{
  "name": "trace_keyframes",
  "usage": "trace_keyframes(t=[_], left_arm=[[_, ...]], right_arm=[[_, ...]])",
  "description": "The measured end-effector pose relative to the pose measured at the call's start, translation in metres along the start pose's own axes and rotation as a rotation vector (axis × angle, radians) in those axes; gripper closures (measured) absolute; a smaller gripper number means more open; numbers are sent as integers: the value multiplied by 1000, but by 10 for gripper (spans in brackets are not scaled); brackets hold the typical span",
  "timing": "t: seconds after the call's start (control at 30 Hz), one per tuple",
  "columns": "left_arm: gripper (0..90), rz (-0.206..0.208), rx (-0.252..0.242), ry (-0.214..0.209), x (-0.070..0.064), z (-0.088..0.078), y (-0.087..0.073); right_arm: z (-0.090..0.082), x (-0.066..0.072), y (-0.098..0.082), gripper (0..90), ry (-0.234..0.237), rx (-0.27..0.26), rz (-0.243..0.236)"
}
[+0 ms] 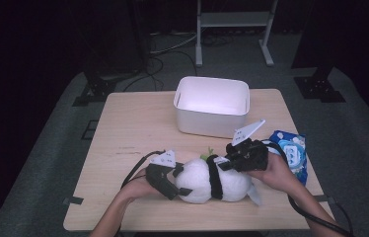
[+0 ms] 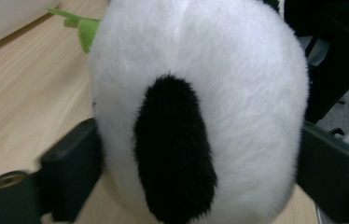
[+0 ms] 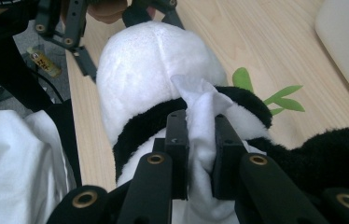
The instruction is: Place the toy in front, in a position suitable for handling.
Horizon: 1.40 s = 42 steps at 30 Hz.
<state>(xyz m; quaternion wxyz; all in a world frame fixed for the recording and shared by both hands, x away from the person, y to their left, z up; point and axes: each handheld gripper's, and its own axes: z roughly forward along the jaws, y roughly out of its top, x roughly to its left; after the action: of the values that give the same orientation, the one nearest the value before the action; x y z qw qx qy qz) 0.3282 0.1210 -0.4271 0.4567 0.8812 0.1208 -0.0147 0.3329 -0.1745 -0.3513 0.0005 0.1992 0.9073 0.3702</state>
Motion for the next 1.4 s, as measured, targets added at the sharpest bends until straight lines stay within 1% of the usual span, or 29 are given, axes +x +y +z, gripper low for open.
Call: trace_keyframes(t=[0.07, 0.13, 0.27, 0.37, 0.43, 0.47, 0.53, 0.6, 0.67, 0.8, 0.87, 0.9, 0.97, 1.03, 1.13, 1.2, 1.23, 1.3, 1.4], left_arm=[[239, 0, -14, 3, 1, -4, 1], [297, 2, -17, 12, 2, -6, 2], [319, 24, 5, 26, 1, -10, 7], [324, 37, 14, 46, 0, -14, 11], [328, 56, 29, 60, -1, -19, 15], [332, 58, 35, 64, -2, -20, 16], [334, 66, 35, 79, -3, -25, 20], [340, 74, 28, 94, -3, -33, 24], [346, 96, 40, 119, -4, -41, 29], [347, 130, 74, 152, -6, -54, 40], [347, 138, 86, 161, -6, -59, 44], [347, 139, 89, 165, -7, -60, 45], [346, 143, 91, 165, -7, -62, 45], [345, 148, 93, 161, -7, -60, 46], [323, 144, 74, 150, -7, -55, 47], [288, 138, 60, 148, -8, -53, 50], [270, 137, 57, 141, -9, -51, 51], [235, 141, 53, 143, -10, -48, 55], [176, 130, 36, 138, -10, -45, 59]], right_arm=[[0, 0, 0, 792, -6, -6, 2], [0, 0, 0, 792, -9, -12, 2], [1, -1, 1, 792, -4, -21, 3], [1, -1, 0, 793, 5, -37, 9], [2, -1, 1, 792, 9, -41, 15], [2, -1, 3, 792, 8, -42, 11], [1, 0, 6, 791, 7, -40, 11], [0, 0, 12, 790, -3, -43, 3], [0, 0, 18, 790, -9, -49, 1], [5, 0, 31, 790, -10, -59, -16], [8, 1, 37, 790, -16, -66, -23], [9, 0, 39, 790, -18, -66, -36], [11, -1, 40, 791, -19, -52, -34], [13, -2, 37, 791, -24, -30, -29], [14, -3, 29, 792, -32, -8, -21], [13, -6, 22, 793, -26, -13, -7], [12, -7, 19, 793, -25, -17, 5], [10, -10, 13, 793, -15, -22, 20], [8, -12, 7, 794, -23, -27, 28]])
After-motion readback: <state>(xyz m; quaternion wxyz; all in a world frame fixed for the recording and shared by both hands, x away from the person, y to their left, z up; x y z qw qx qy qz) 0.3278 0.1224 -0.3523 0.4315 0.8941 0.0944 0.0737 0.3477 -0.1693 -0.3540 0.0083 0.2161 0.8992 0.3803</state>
